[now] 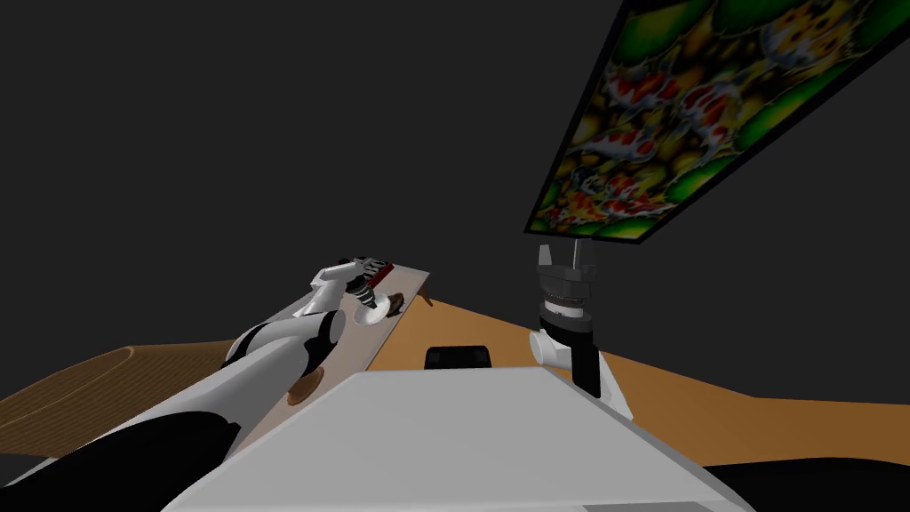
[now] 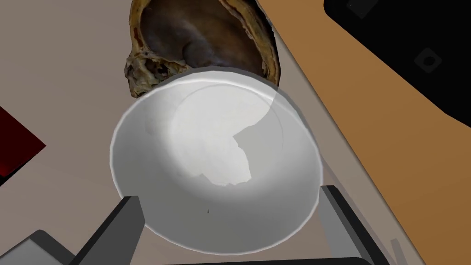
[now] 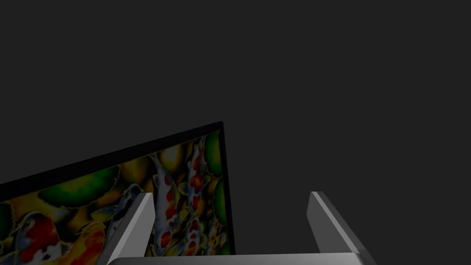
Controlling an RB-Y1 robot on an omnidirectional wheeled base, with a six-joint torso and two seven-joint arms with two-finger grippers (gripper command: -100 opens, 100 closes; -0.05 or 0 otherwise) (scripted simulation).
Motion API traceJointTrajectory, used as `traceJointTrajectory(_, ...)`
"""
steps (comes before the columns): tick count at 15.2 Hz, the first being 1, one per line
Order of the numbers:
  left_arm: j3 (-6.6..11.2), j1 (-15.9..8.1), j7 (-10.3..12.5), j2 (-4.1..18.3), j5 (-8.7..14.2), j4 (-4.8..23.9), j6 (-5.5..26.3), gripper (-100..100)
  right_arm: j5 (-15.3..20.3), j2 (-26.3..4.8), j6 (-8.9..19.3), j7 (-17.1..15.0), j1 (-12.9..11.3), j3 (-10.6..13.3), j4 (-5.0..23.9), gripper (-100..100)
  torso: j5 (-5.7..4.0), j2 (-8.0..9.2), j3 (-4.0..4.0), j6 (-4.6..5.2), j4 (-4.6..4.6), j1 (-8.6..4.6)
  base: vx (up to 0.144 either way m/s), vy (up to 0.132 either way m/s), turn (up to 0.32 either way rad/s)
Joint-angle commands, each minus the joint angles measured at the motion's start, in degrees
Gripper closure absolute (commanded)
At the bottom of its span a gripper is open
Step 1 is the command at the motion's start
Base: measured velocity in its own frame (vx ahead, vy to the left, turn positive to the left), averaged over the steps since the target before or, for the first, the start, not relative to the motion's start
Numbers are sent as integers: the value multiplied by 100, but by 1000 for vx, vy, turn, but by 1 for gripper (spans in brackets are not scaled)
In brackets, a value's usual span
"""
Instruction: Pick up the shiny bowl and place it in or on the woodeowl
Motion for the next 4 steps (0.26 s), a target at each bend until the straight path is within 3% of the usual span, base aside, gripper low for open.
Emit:
traceJointTrajectory(1,0,0,0,0,0,0,0,-100,0,0,0,0,0,0,0,0,0,0,0,0,0,0,0,0,0)
traceJointTrajectory(4,0,0,0,0,0,0,0,-100,0,0,0,0,0,0,0,0,0,-2,-1,0,-1,0,0,0,0)
